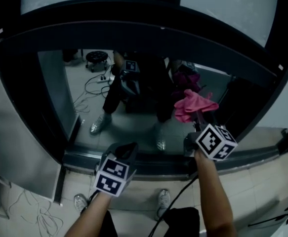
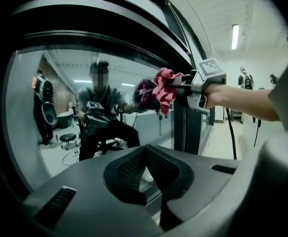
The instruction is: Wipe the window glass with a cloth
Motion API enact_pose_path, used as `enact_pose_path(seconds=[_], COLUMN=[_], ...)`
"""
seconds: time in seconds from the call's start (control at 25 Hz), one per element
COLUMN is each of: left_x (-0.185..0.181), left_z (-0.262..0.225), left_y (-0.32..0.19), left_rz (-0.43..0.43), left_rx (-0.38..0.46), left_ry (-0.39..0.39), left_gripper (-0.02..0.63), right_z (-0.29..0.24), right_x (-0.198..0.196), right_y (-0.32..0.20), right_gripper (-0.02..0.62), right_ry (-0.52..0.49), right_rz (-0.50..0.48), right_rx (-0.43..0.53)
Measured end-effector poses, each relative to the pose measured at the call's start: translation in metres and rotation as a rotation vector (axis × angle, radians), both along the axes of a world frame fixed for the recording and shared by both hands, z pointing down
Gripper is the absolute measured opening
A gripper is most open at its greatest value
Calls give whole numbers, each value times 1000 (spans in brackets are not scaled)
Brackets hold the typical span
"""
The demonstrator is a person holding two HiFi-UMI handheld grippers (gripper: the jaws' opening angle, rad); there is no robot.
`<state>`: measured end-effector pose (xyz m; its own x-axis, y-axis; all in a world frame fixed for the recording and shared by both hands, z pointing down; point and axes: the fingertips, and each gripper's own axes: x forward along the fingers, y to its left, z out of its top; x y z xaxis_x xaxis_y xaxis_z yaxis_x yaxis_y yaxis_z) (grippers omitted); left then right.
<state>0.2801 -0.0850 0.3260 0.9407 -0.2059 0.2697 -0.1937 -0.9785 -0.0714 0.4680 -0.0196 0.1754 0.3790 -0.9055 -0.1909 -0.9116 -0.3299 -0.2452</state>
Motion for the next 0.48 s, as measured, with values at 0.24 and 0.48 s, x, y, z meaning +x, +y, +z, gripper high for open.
enact_pose_path(seconds=[0.24, 0.48], left_x=[10, 13], left_z=[17, 43], left_y=[8, 14], left_rz=[15, 24], left_rx=[-9, -28], left_ry=[-28, -66], left_gripper=[5, 5], right_z=[32, 78], right_x=[27, 47], right_y=[26, 45], right_gripper=[86, 87], right_ry=[-44, -108], right_rz=[79, 128], right_rx=[-41, -73])
